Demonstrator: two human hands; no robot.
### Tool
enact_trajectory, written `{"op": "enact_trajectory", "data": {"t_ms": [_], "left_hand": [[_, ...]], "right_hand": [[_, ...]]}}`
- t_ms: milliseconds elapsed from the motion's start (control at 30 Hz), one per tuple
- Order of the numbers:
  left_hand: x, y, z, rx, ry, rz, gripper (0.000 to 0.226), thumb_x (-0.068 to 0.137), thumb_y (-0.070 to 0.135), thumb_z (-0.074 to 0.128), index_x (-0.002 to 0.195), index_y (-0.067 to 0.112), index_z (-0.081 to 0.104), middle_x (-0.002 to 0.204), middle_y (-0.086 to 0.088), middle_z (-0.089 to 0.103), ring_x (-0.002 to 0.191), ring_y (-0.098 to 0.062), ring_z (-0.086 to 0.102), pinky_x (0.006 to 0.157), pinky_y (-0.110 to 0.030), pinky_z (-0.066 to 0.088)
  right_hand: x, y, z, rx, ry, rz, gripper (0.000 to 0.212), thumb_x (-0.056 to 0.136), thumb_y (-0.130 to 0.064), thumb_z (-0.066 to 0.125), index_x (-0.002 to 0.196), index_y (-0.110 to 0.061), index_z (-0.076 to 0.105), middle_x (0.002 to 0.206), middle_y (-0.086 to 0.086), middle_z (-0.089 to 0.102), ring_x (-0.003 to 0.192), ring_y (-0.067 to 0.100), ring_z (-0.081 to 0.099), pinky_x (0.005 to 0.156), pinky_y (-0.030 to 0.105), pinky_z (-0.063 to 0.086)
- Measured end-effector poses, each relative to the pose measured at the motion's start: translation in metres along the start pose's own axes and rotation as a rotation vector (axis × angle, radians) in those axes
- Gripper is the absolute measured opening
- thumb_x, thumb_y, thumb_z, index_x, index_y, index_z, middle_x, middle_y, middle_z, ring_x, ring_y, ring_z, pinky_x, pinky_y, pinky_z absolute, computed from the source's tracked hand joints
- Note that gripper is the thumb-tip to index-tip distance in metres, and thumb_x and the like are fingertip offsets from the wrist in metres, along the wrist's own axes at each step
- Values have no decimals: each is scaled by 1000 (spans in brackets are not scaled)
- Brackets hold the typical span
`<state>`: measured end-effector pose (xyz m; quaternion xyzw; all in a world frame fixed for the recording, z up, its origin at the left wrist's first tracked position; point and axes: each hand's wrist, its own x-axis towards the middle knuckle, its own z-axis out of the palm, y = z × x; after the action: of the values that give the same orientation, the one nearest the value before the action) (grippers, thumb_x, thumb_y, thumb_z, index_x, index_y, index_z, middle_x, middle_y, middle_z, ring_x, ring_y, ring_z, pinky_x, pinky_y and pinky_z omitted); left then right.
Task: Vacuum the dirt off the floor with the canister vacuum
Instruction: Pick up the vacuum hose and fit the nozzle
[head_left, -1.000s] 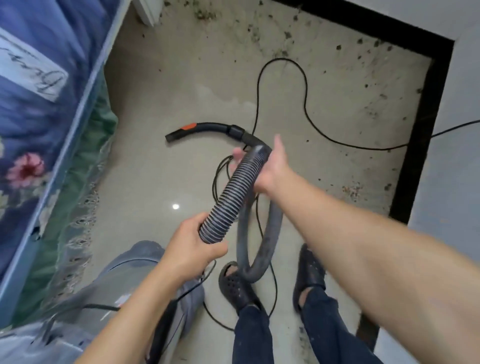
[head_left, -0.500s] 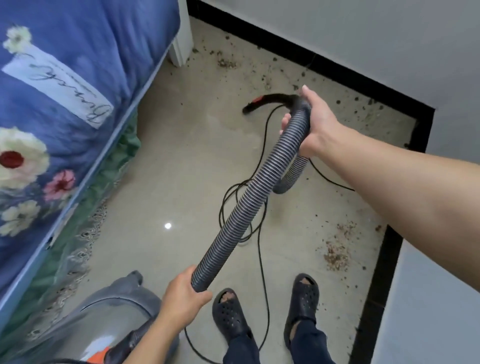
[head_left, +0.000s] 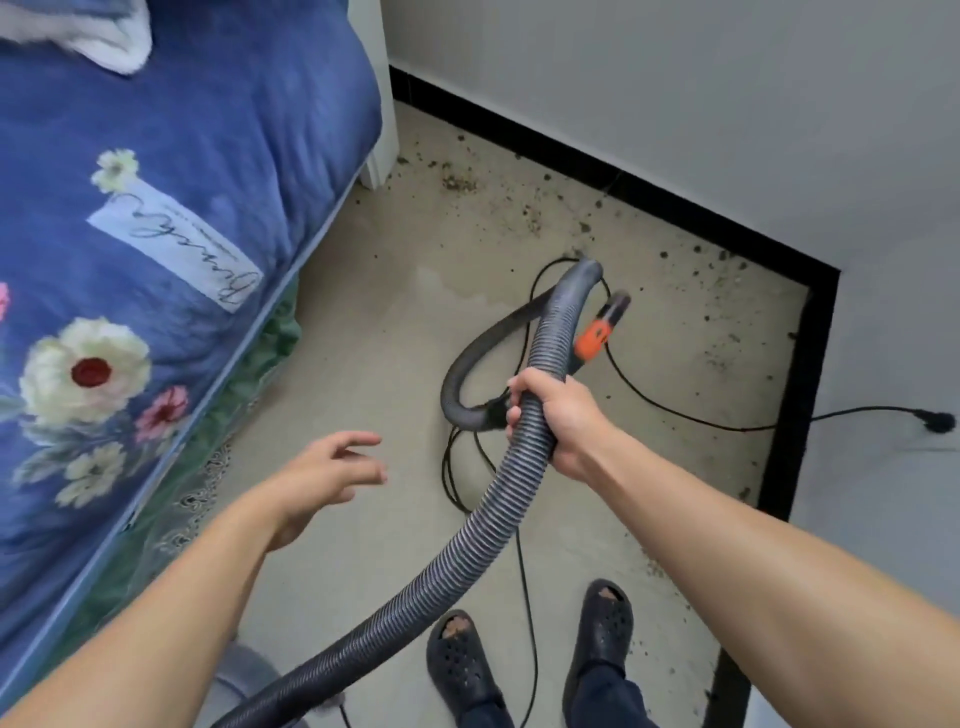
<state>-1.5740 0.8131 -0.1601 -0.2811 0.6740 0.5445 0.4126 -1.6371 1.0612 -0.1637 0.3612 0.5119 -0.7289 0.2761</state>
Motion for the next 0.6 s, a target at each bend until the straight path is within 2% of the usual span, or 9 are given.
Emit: {"op": "enact_trajectory", "data": {"t_ms": [100, 167, 300, 433, 500, 600], "left_hand": [[17, 42, 1, -22, 125, 29, 28, 91, 19, 63, 118, 15, 60, 107, -11, 70, 105, -23, 65, 101, -41, 45], [29, 69, 13, -46, 135, 28, 24, 96, 27, 56, 114, 13, 61, 105, -13, 71, 105, -27, 65, 101, -43, 46], [58, 121, 47, -185, 92, 17, 39, 99, 46, 45, 111, 12, 60, 102, -14, 70, 102, -28, 65, 97, -43, 48], [95, 170, 63, -376, 52, -63, 59, 97, 59, 36, 120, 7, 54, 97, -20, 65, 89, -31, 64, 76, -40, 51], [113, 189, 68, -399, 49, -155, 66, 95, 62, 36, 128, 6, 47, 108, -25, 62, 94, -36, 64, 73, -42, 51], [141, 217, 73, -450, 35, -250, 73, 94, 61, 43, 141, 5, 35, 135, -27, 49, 112, -45, 56, 76, -50, 50]], "right_hand": [[-12, 3, -2, -61, -27, -33, 18, 86, 4, 60, 89, -8, 47, 65, 8, 51, 49, 20, 50, 51, 32, 48], [-17, 3, -4, -143, -58, -70, 20, 84, 5, 61, 90, -8, 47, 67, 9, 52, 50, 20, 51, 51, 32, 49], [-21, 4, 3, -233, -170, -47, 21, 80, 6, 62, 90, -8, 49, 67, 10, 55, 48, 22, 53, 54, 34, 50], [-17, -2, 9, -232, -229, 22, 21, 81, 3, 62, 91, -10, 49, 68, 9, 55, 50, 21, 56, 56, 35, 50], [-20, -3, 3, -265, -237, 63, 23, 81, 4, 62, 91, -10, 48, 71, 9, 54, 50, 20, 57, 55, 33, 50], [-28, -3, -14, -324, -283, 94, 25, 71, 0, 65, 88, -12, 50, 63, -1, 54, 55, 20, 59, 57, 37, 53]]}}
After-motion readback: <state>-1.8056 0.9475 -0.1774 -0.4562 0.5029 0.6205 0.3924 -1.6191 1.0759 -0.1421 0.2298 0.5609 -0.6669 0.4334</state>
